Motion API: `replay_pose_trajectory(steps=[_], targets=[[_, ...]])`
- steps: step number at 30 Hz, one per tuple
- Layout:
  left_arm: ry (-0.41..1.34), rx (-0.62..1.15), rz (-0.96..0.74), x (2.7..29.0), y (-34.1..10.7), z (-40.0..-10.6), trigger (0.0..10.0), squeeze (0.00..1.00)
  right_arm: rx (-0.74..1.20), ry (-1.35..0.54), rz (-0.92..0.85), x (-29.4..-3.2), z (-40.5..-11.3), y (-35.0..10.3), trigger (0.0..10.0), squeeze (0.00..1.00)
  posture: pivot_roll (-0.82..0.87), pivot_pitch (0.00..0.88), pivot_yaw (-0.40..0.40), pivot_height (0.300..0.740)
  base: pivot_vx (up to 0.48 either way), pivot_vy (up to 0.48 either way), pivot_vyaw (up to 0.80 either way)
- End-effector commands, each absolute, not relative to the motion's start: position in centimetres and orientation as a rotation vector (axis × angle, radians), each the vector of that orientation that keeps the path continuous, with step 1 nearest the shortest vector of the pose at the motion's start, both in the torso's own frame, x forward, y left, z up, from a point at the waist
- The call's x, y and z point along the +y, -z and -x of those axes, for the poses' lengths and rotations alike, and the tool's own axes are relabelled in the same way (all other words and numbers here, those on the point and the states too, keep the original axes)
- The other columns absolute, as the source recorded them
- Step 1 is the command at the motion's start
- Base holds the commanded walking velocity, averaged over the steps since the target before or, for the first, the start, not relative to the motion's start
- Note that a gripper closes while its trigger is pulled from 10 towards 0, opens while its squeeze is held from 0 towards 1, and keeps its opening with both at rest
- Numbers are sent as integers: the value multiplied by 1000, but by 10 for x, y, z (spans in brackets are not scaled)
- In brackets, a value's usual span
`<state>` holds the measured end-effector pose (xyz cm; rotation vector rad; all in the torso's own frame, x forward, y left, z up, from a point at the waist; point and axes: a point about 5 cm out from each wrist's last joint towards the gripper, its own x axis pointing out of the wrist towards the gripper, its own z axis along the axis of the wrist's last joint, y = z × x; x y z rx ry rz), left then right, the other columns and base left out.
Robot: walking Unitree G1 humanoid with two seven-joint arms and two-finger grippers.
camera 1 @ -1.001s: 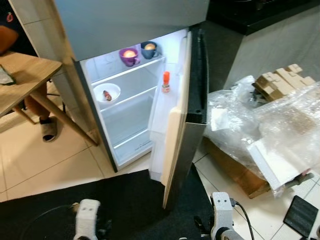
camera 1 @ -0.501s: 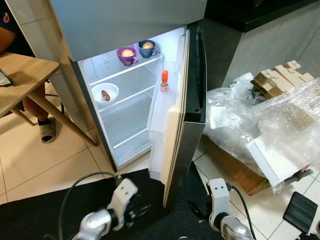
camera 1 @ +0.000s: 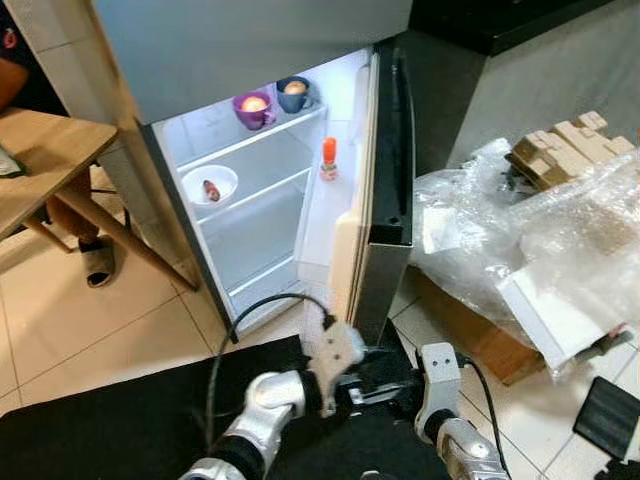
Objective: Restocking fridge
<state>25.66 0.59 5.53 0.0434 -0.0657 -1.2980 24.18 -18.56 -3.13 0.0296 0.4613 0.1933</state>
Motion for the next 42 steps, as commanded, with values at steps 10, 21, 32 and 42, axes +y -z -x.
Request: replay_pose_trajectory(steps=[10,21,32,42], targets=[[987,-98,-158,15,-64,-282,10000,0,466,-140,-19,-194,-235,35,10000,0,-174,103,51,740,0,0,0],[651,-114,-267,57,-70,-308,10000,0,462,-139,-9,-193,-237,34,10000,0,-169,92,36,740,0,0,0],[264,-93,-442,126,-66,-321,10000,0,466,-149,-4,-192,-237,34,10000,0,-167,93,32,740,0,0,0],[56,-11,-546,177,-53,-315,10000,0,476,-163,1,-190,-237,35,10000,0,-164,95,24,740,0,0,0]])
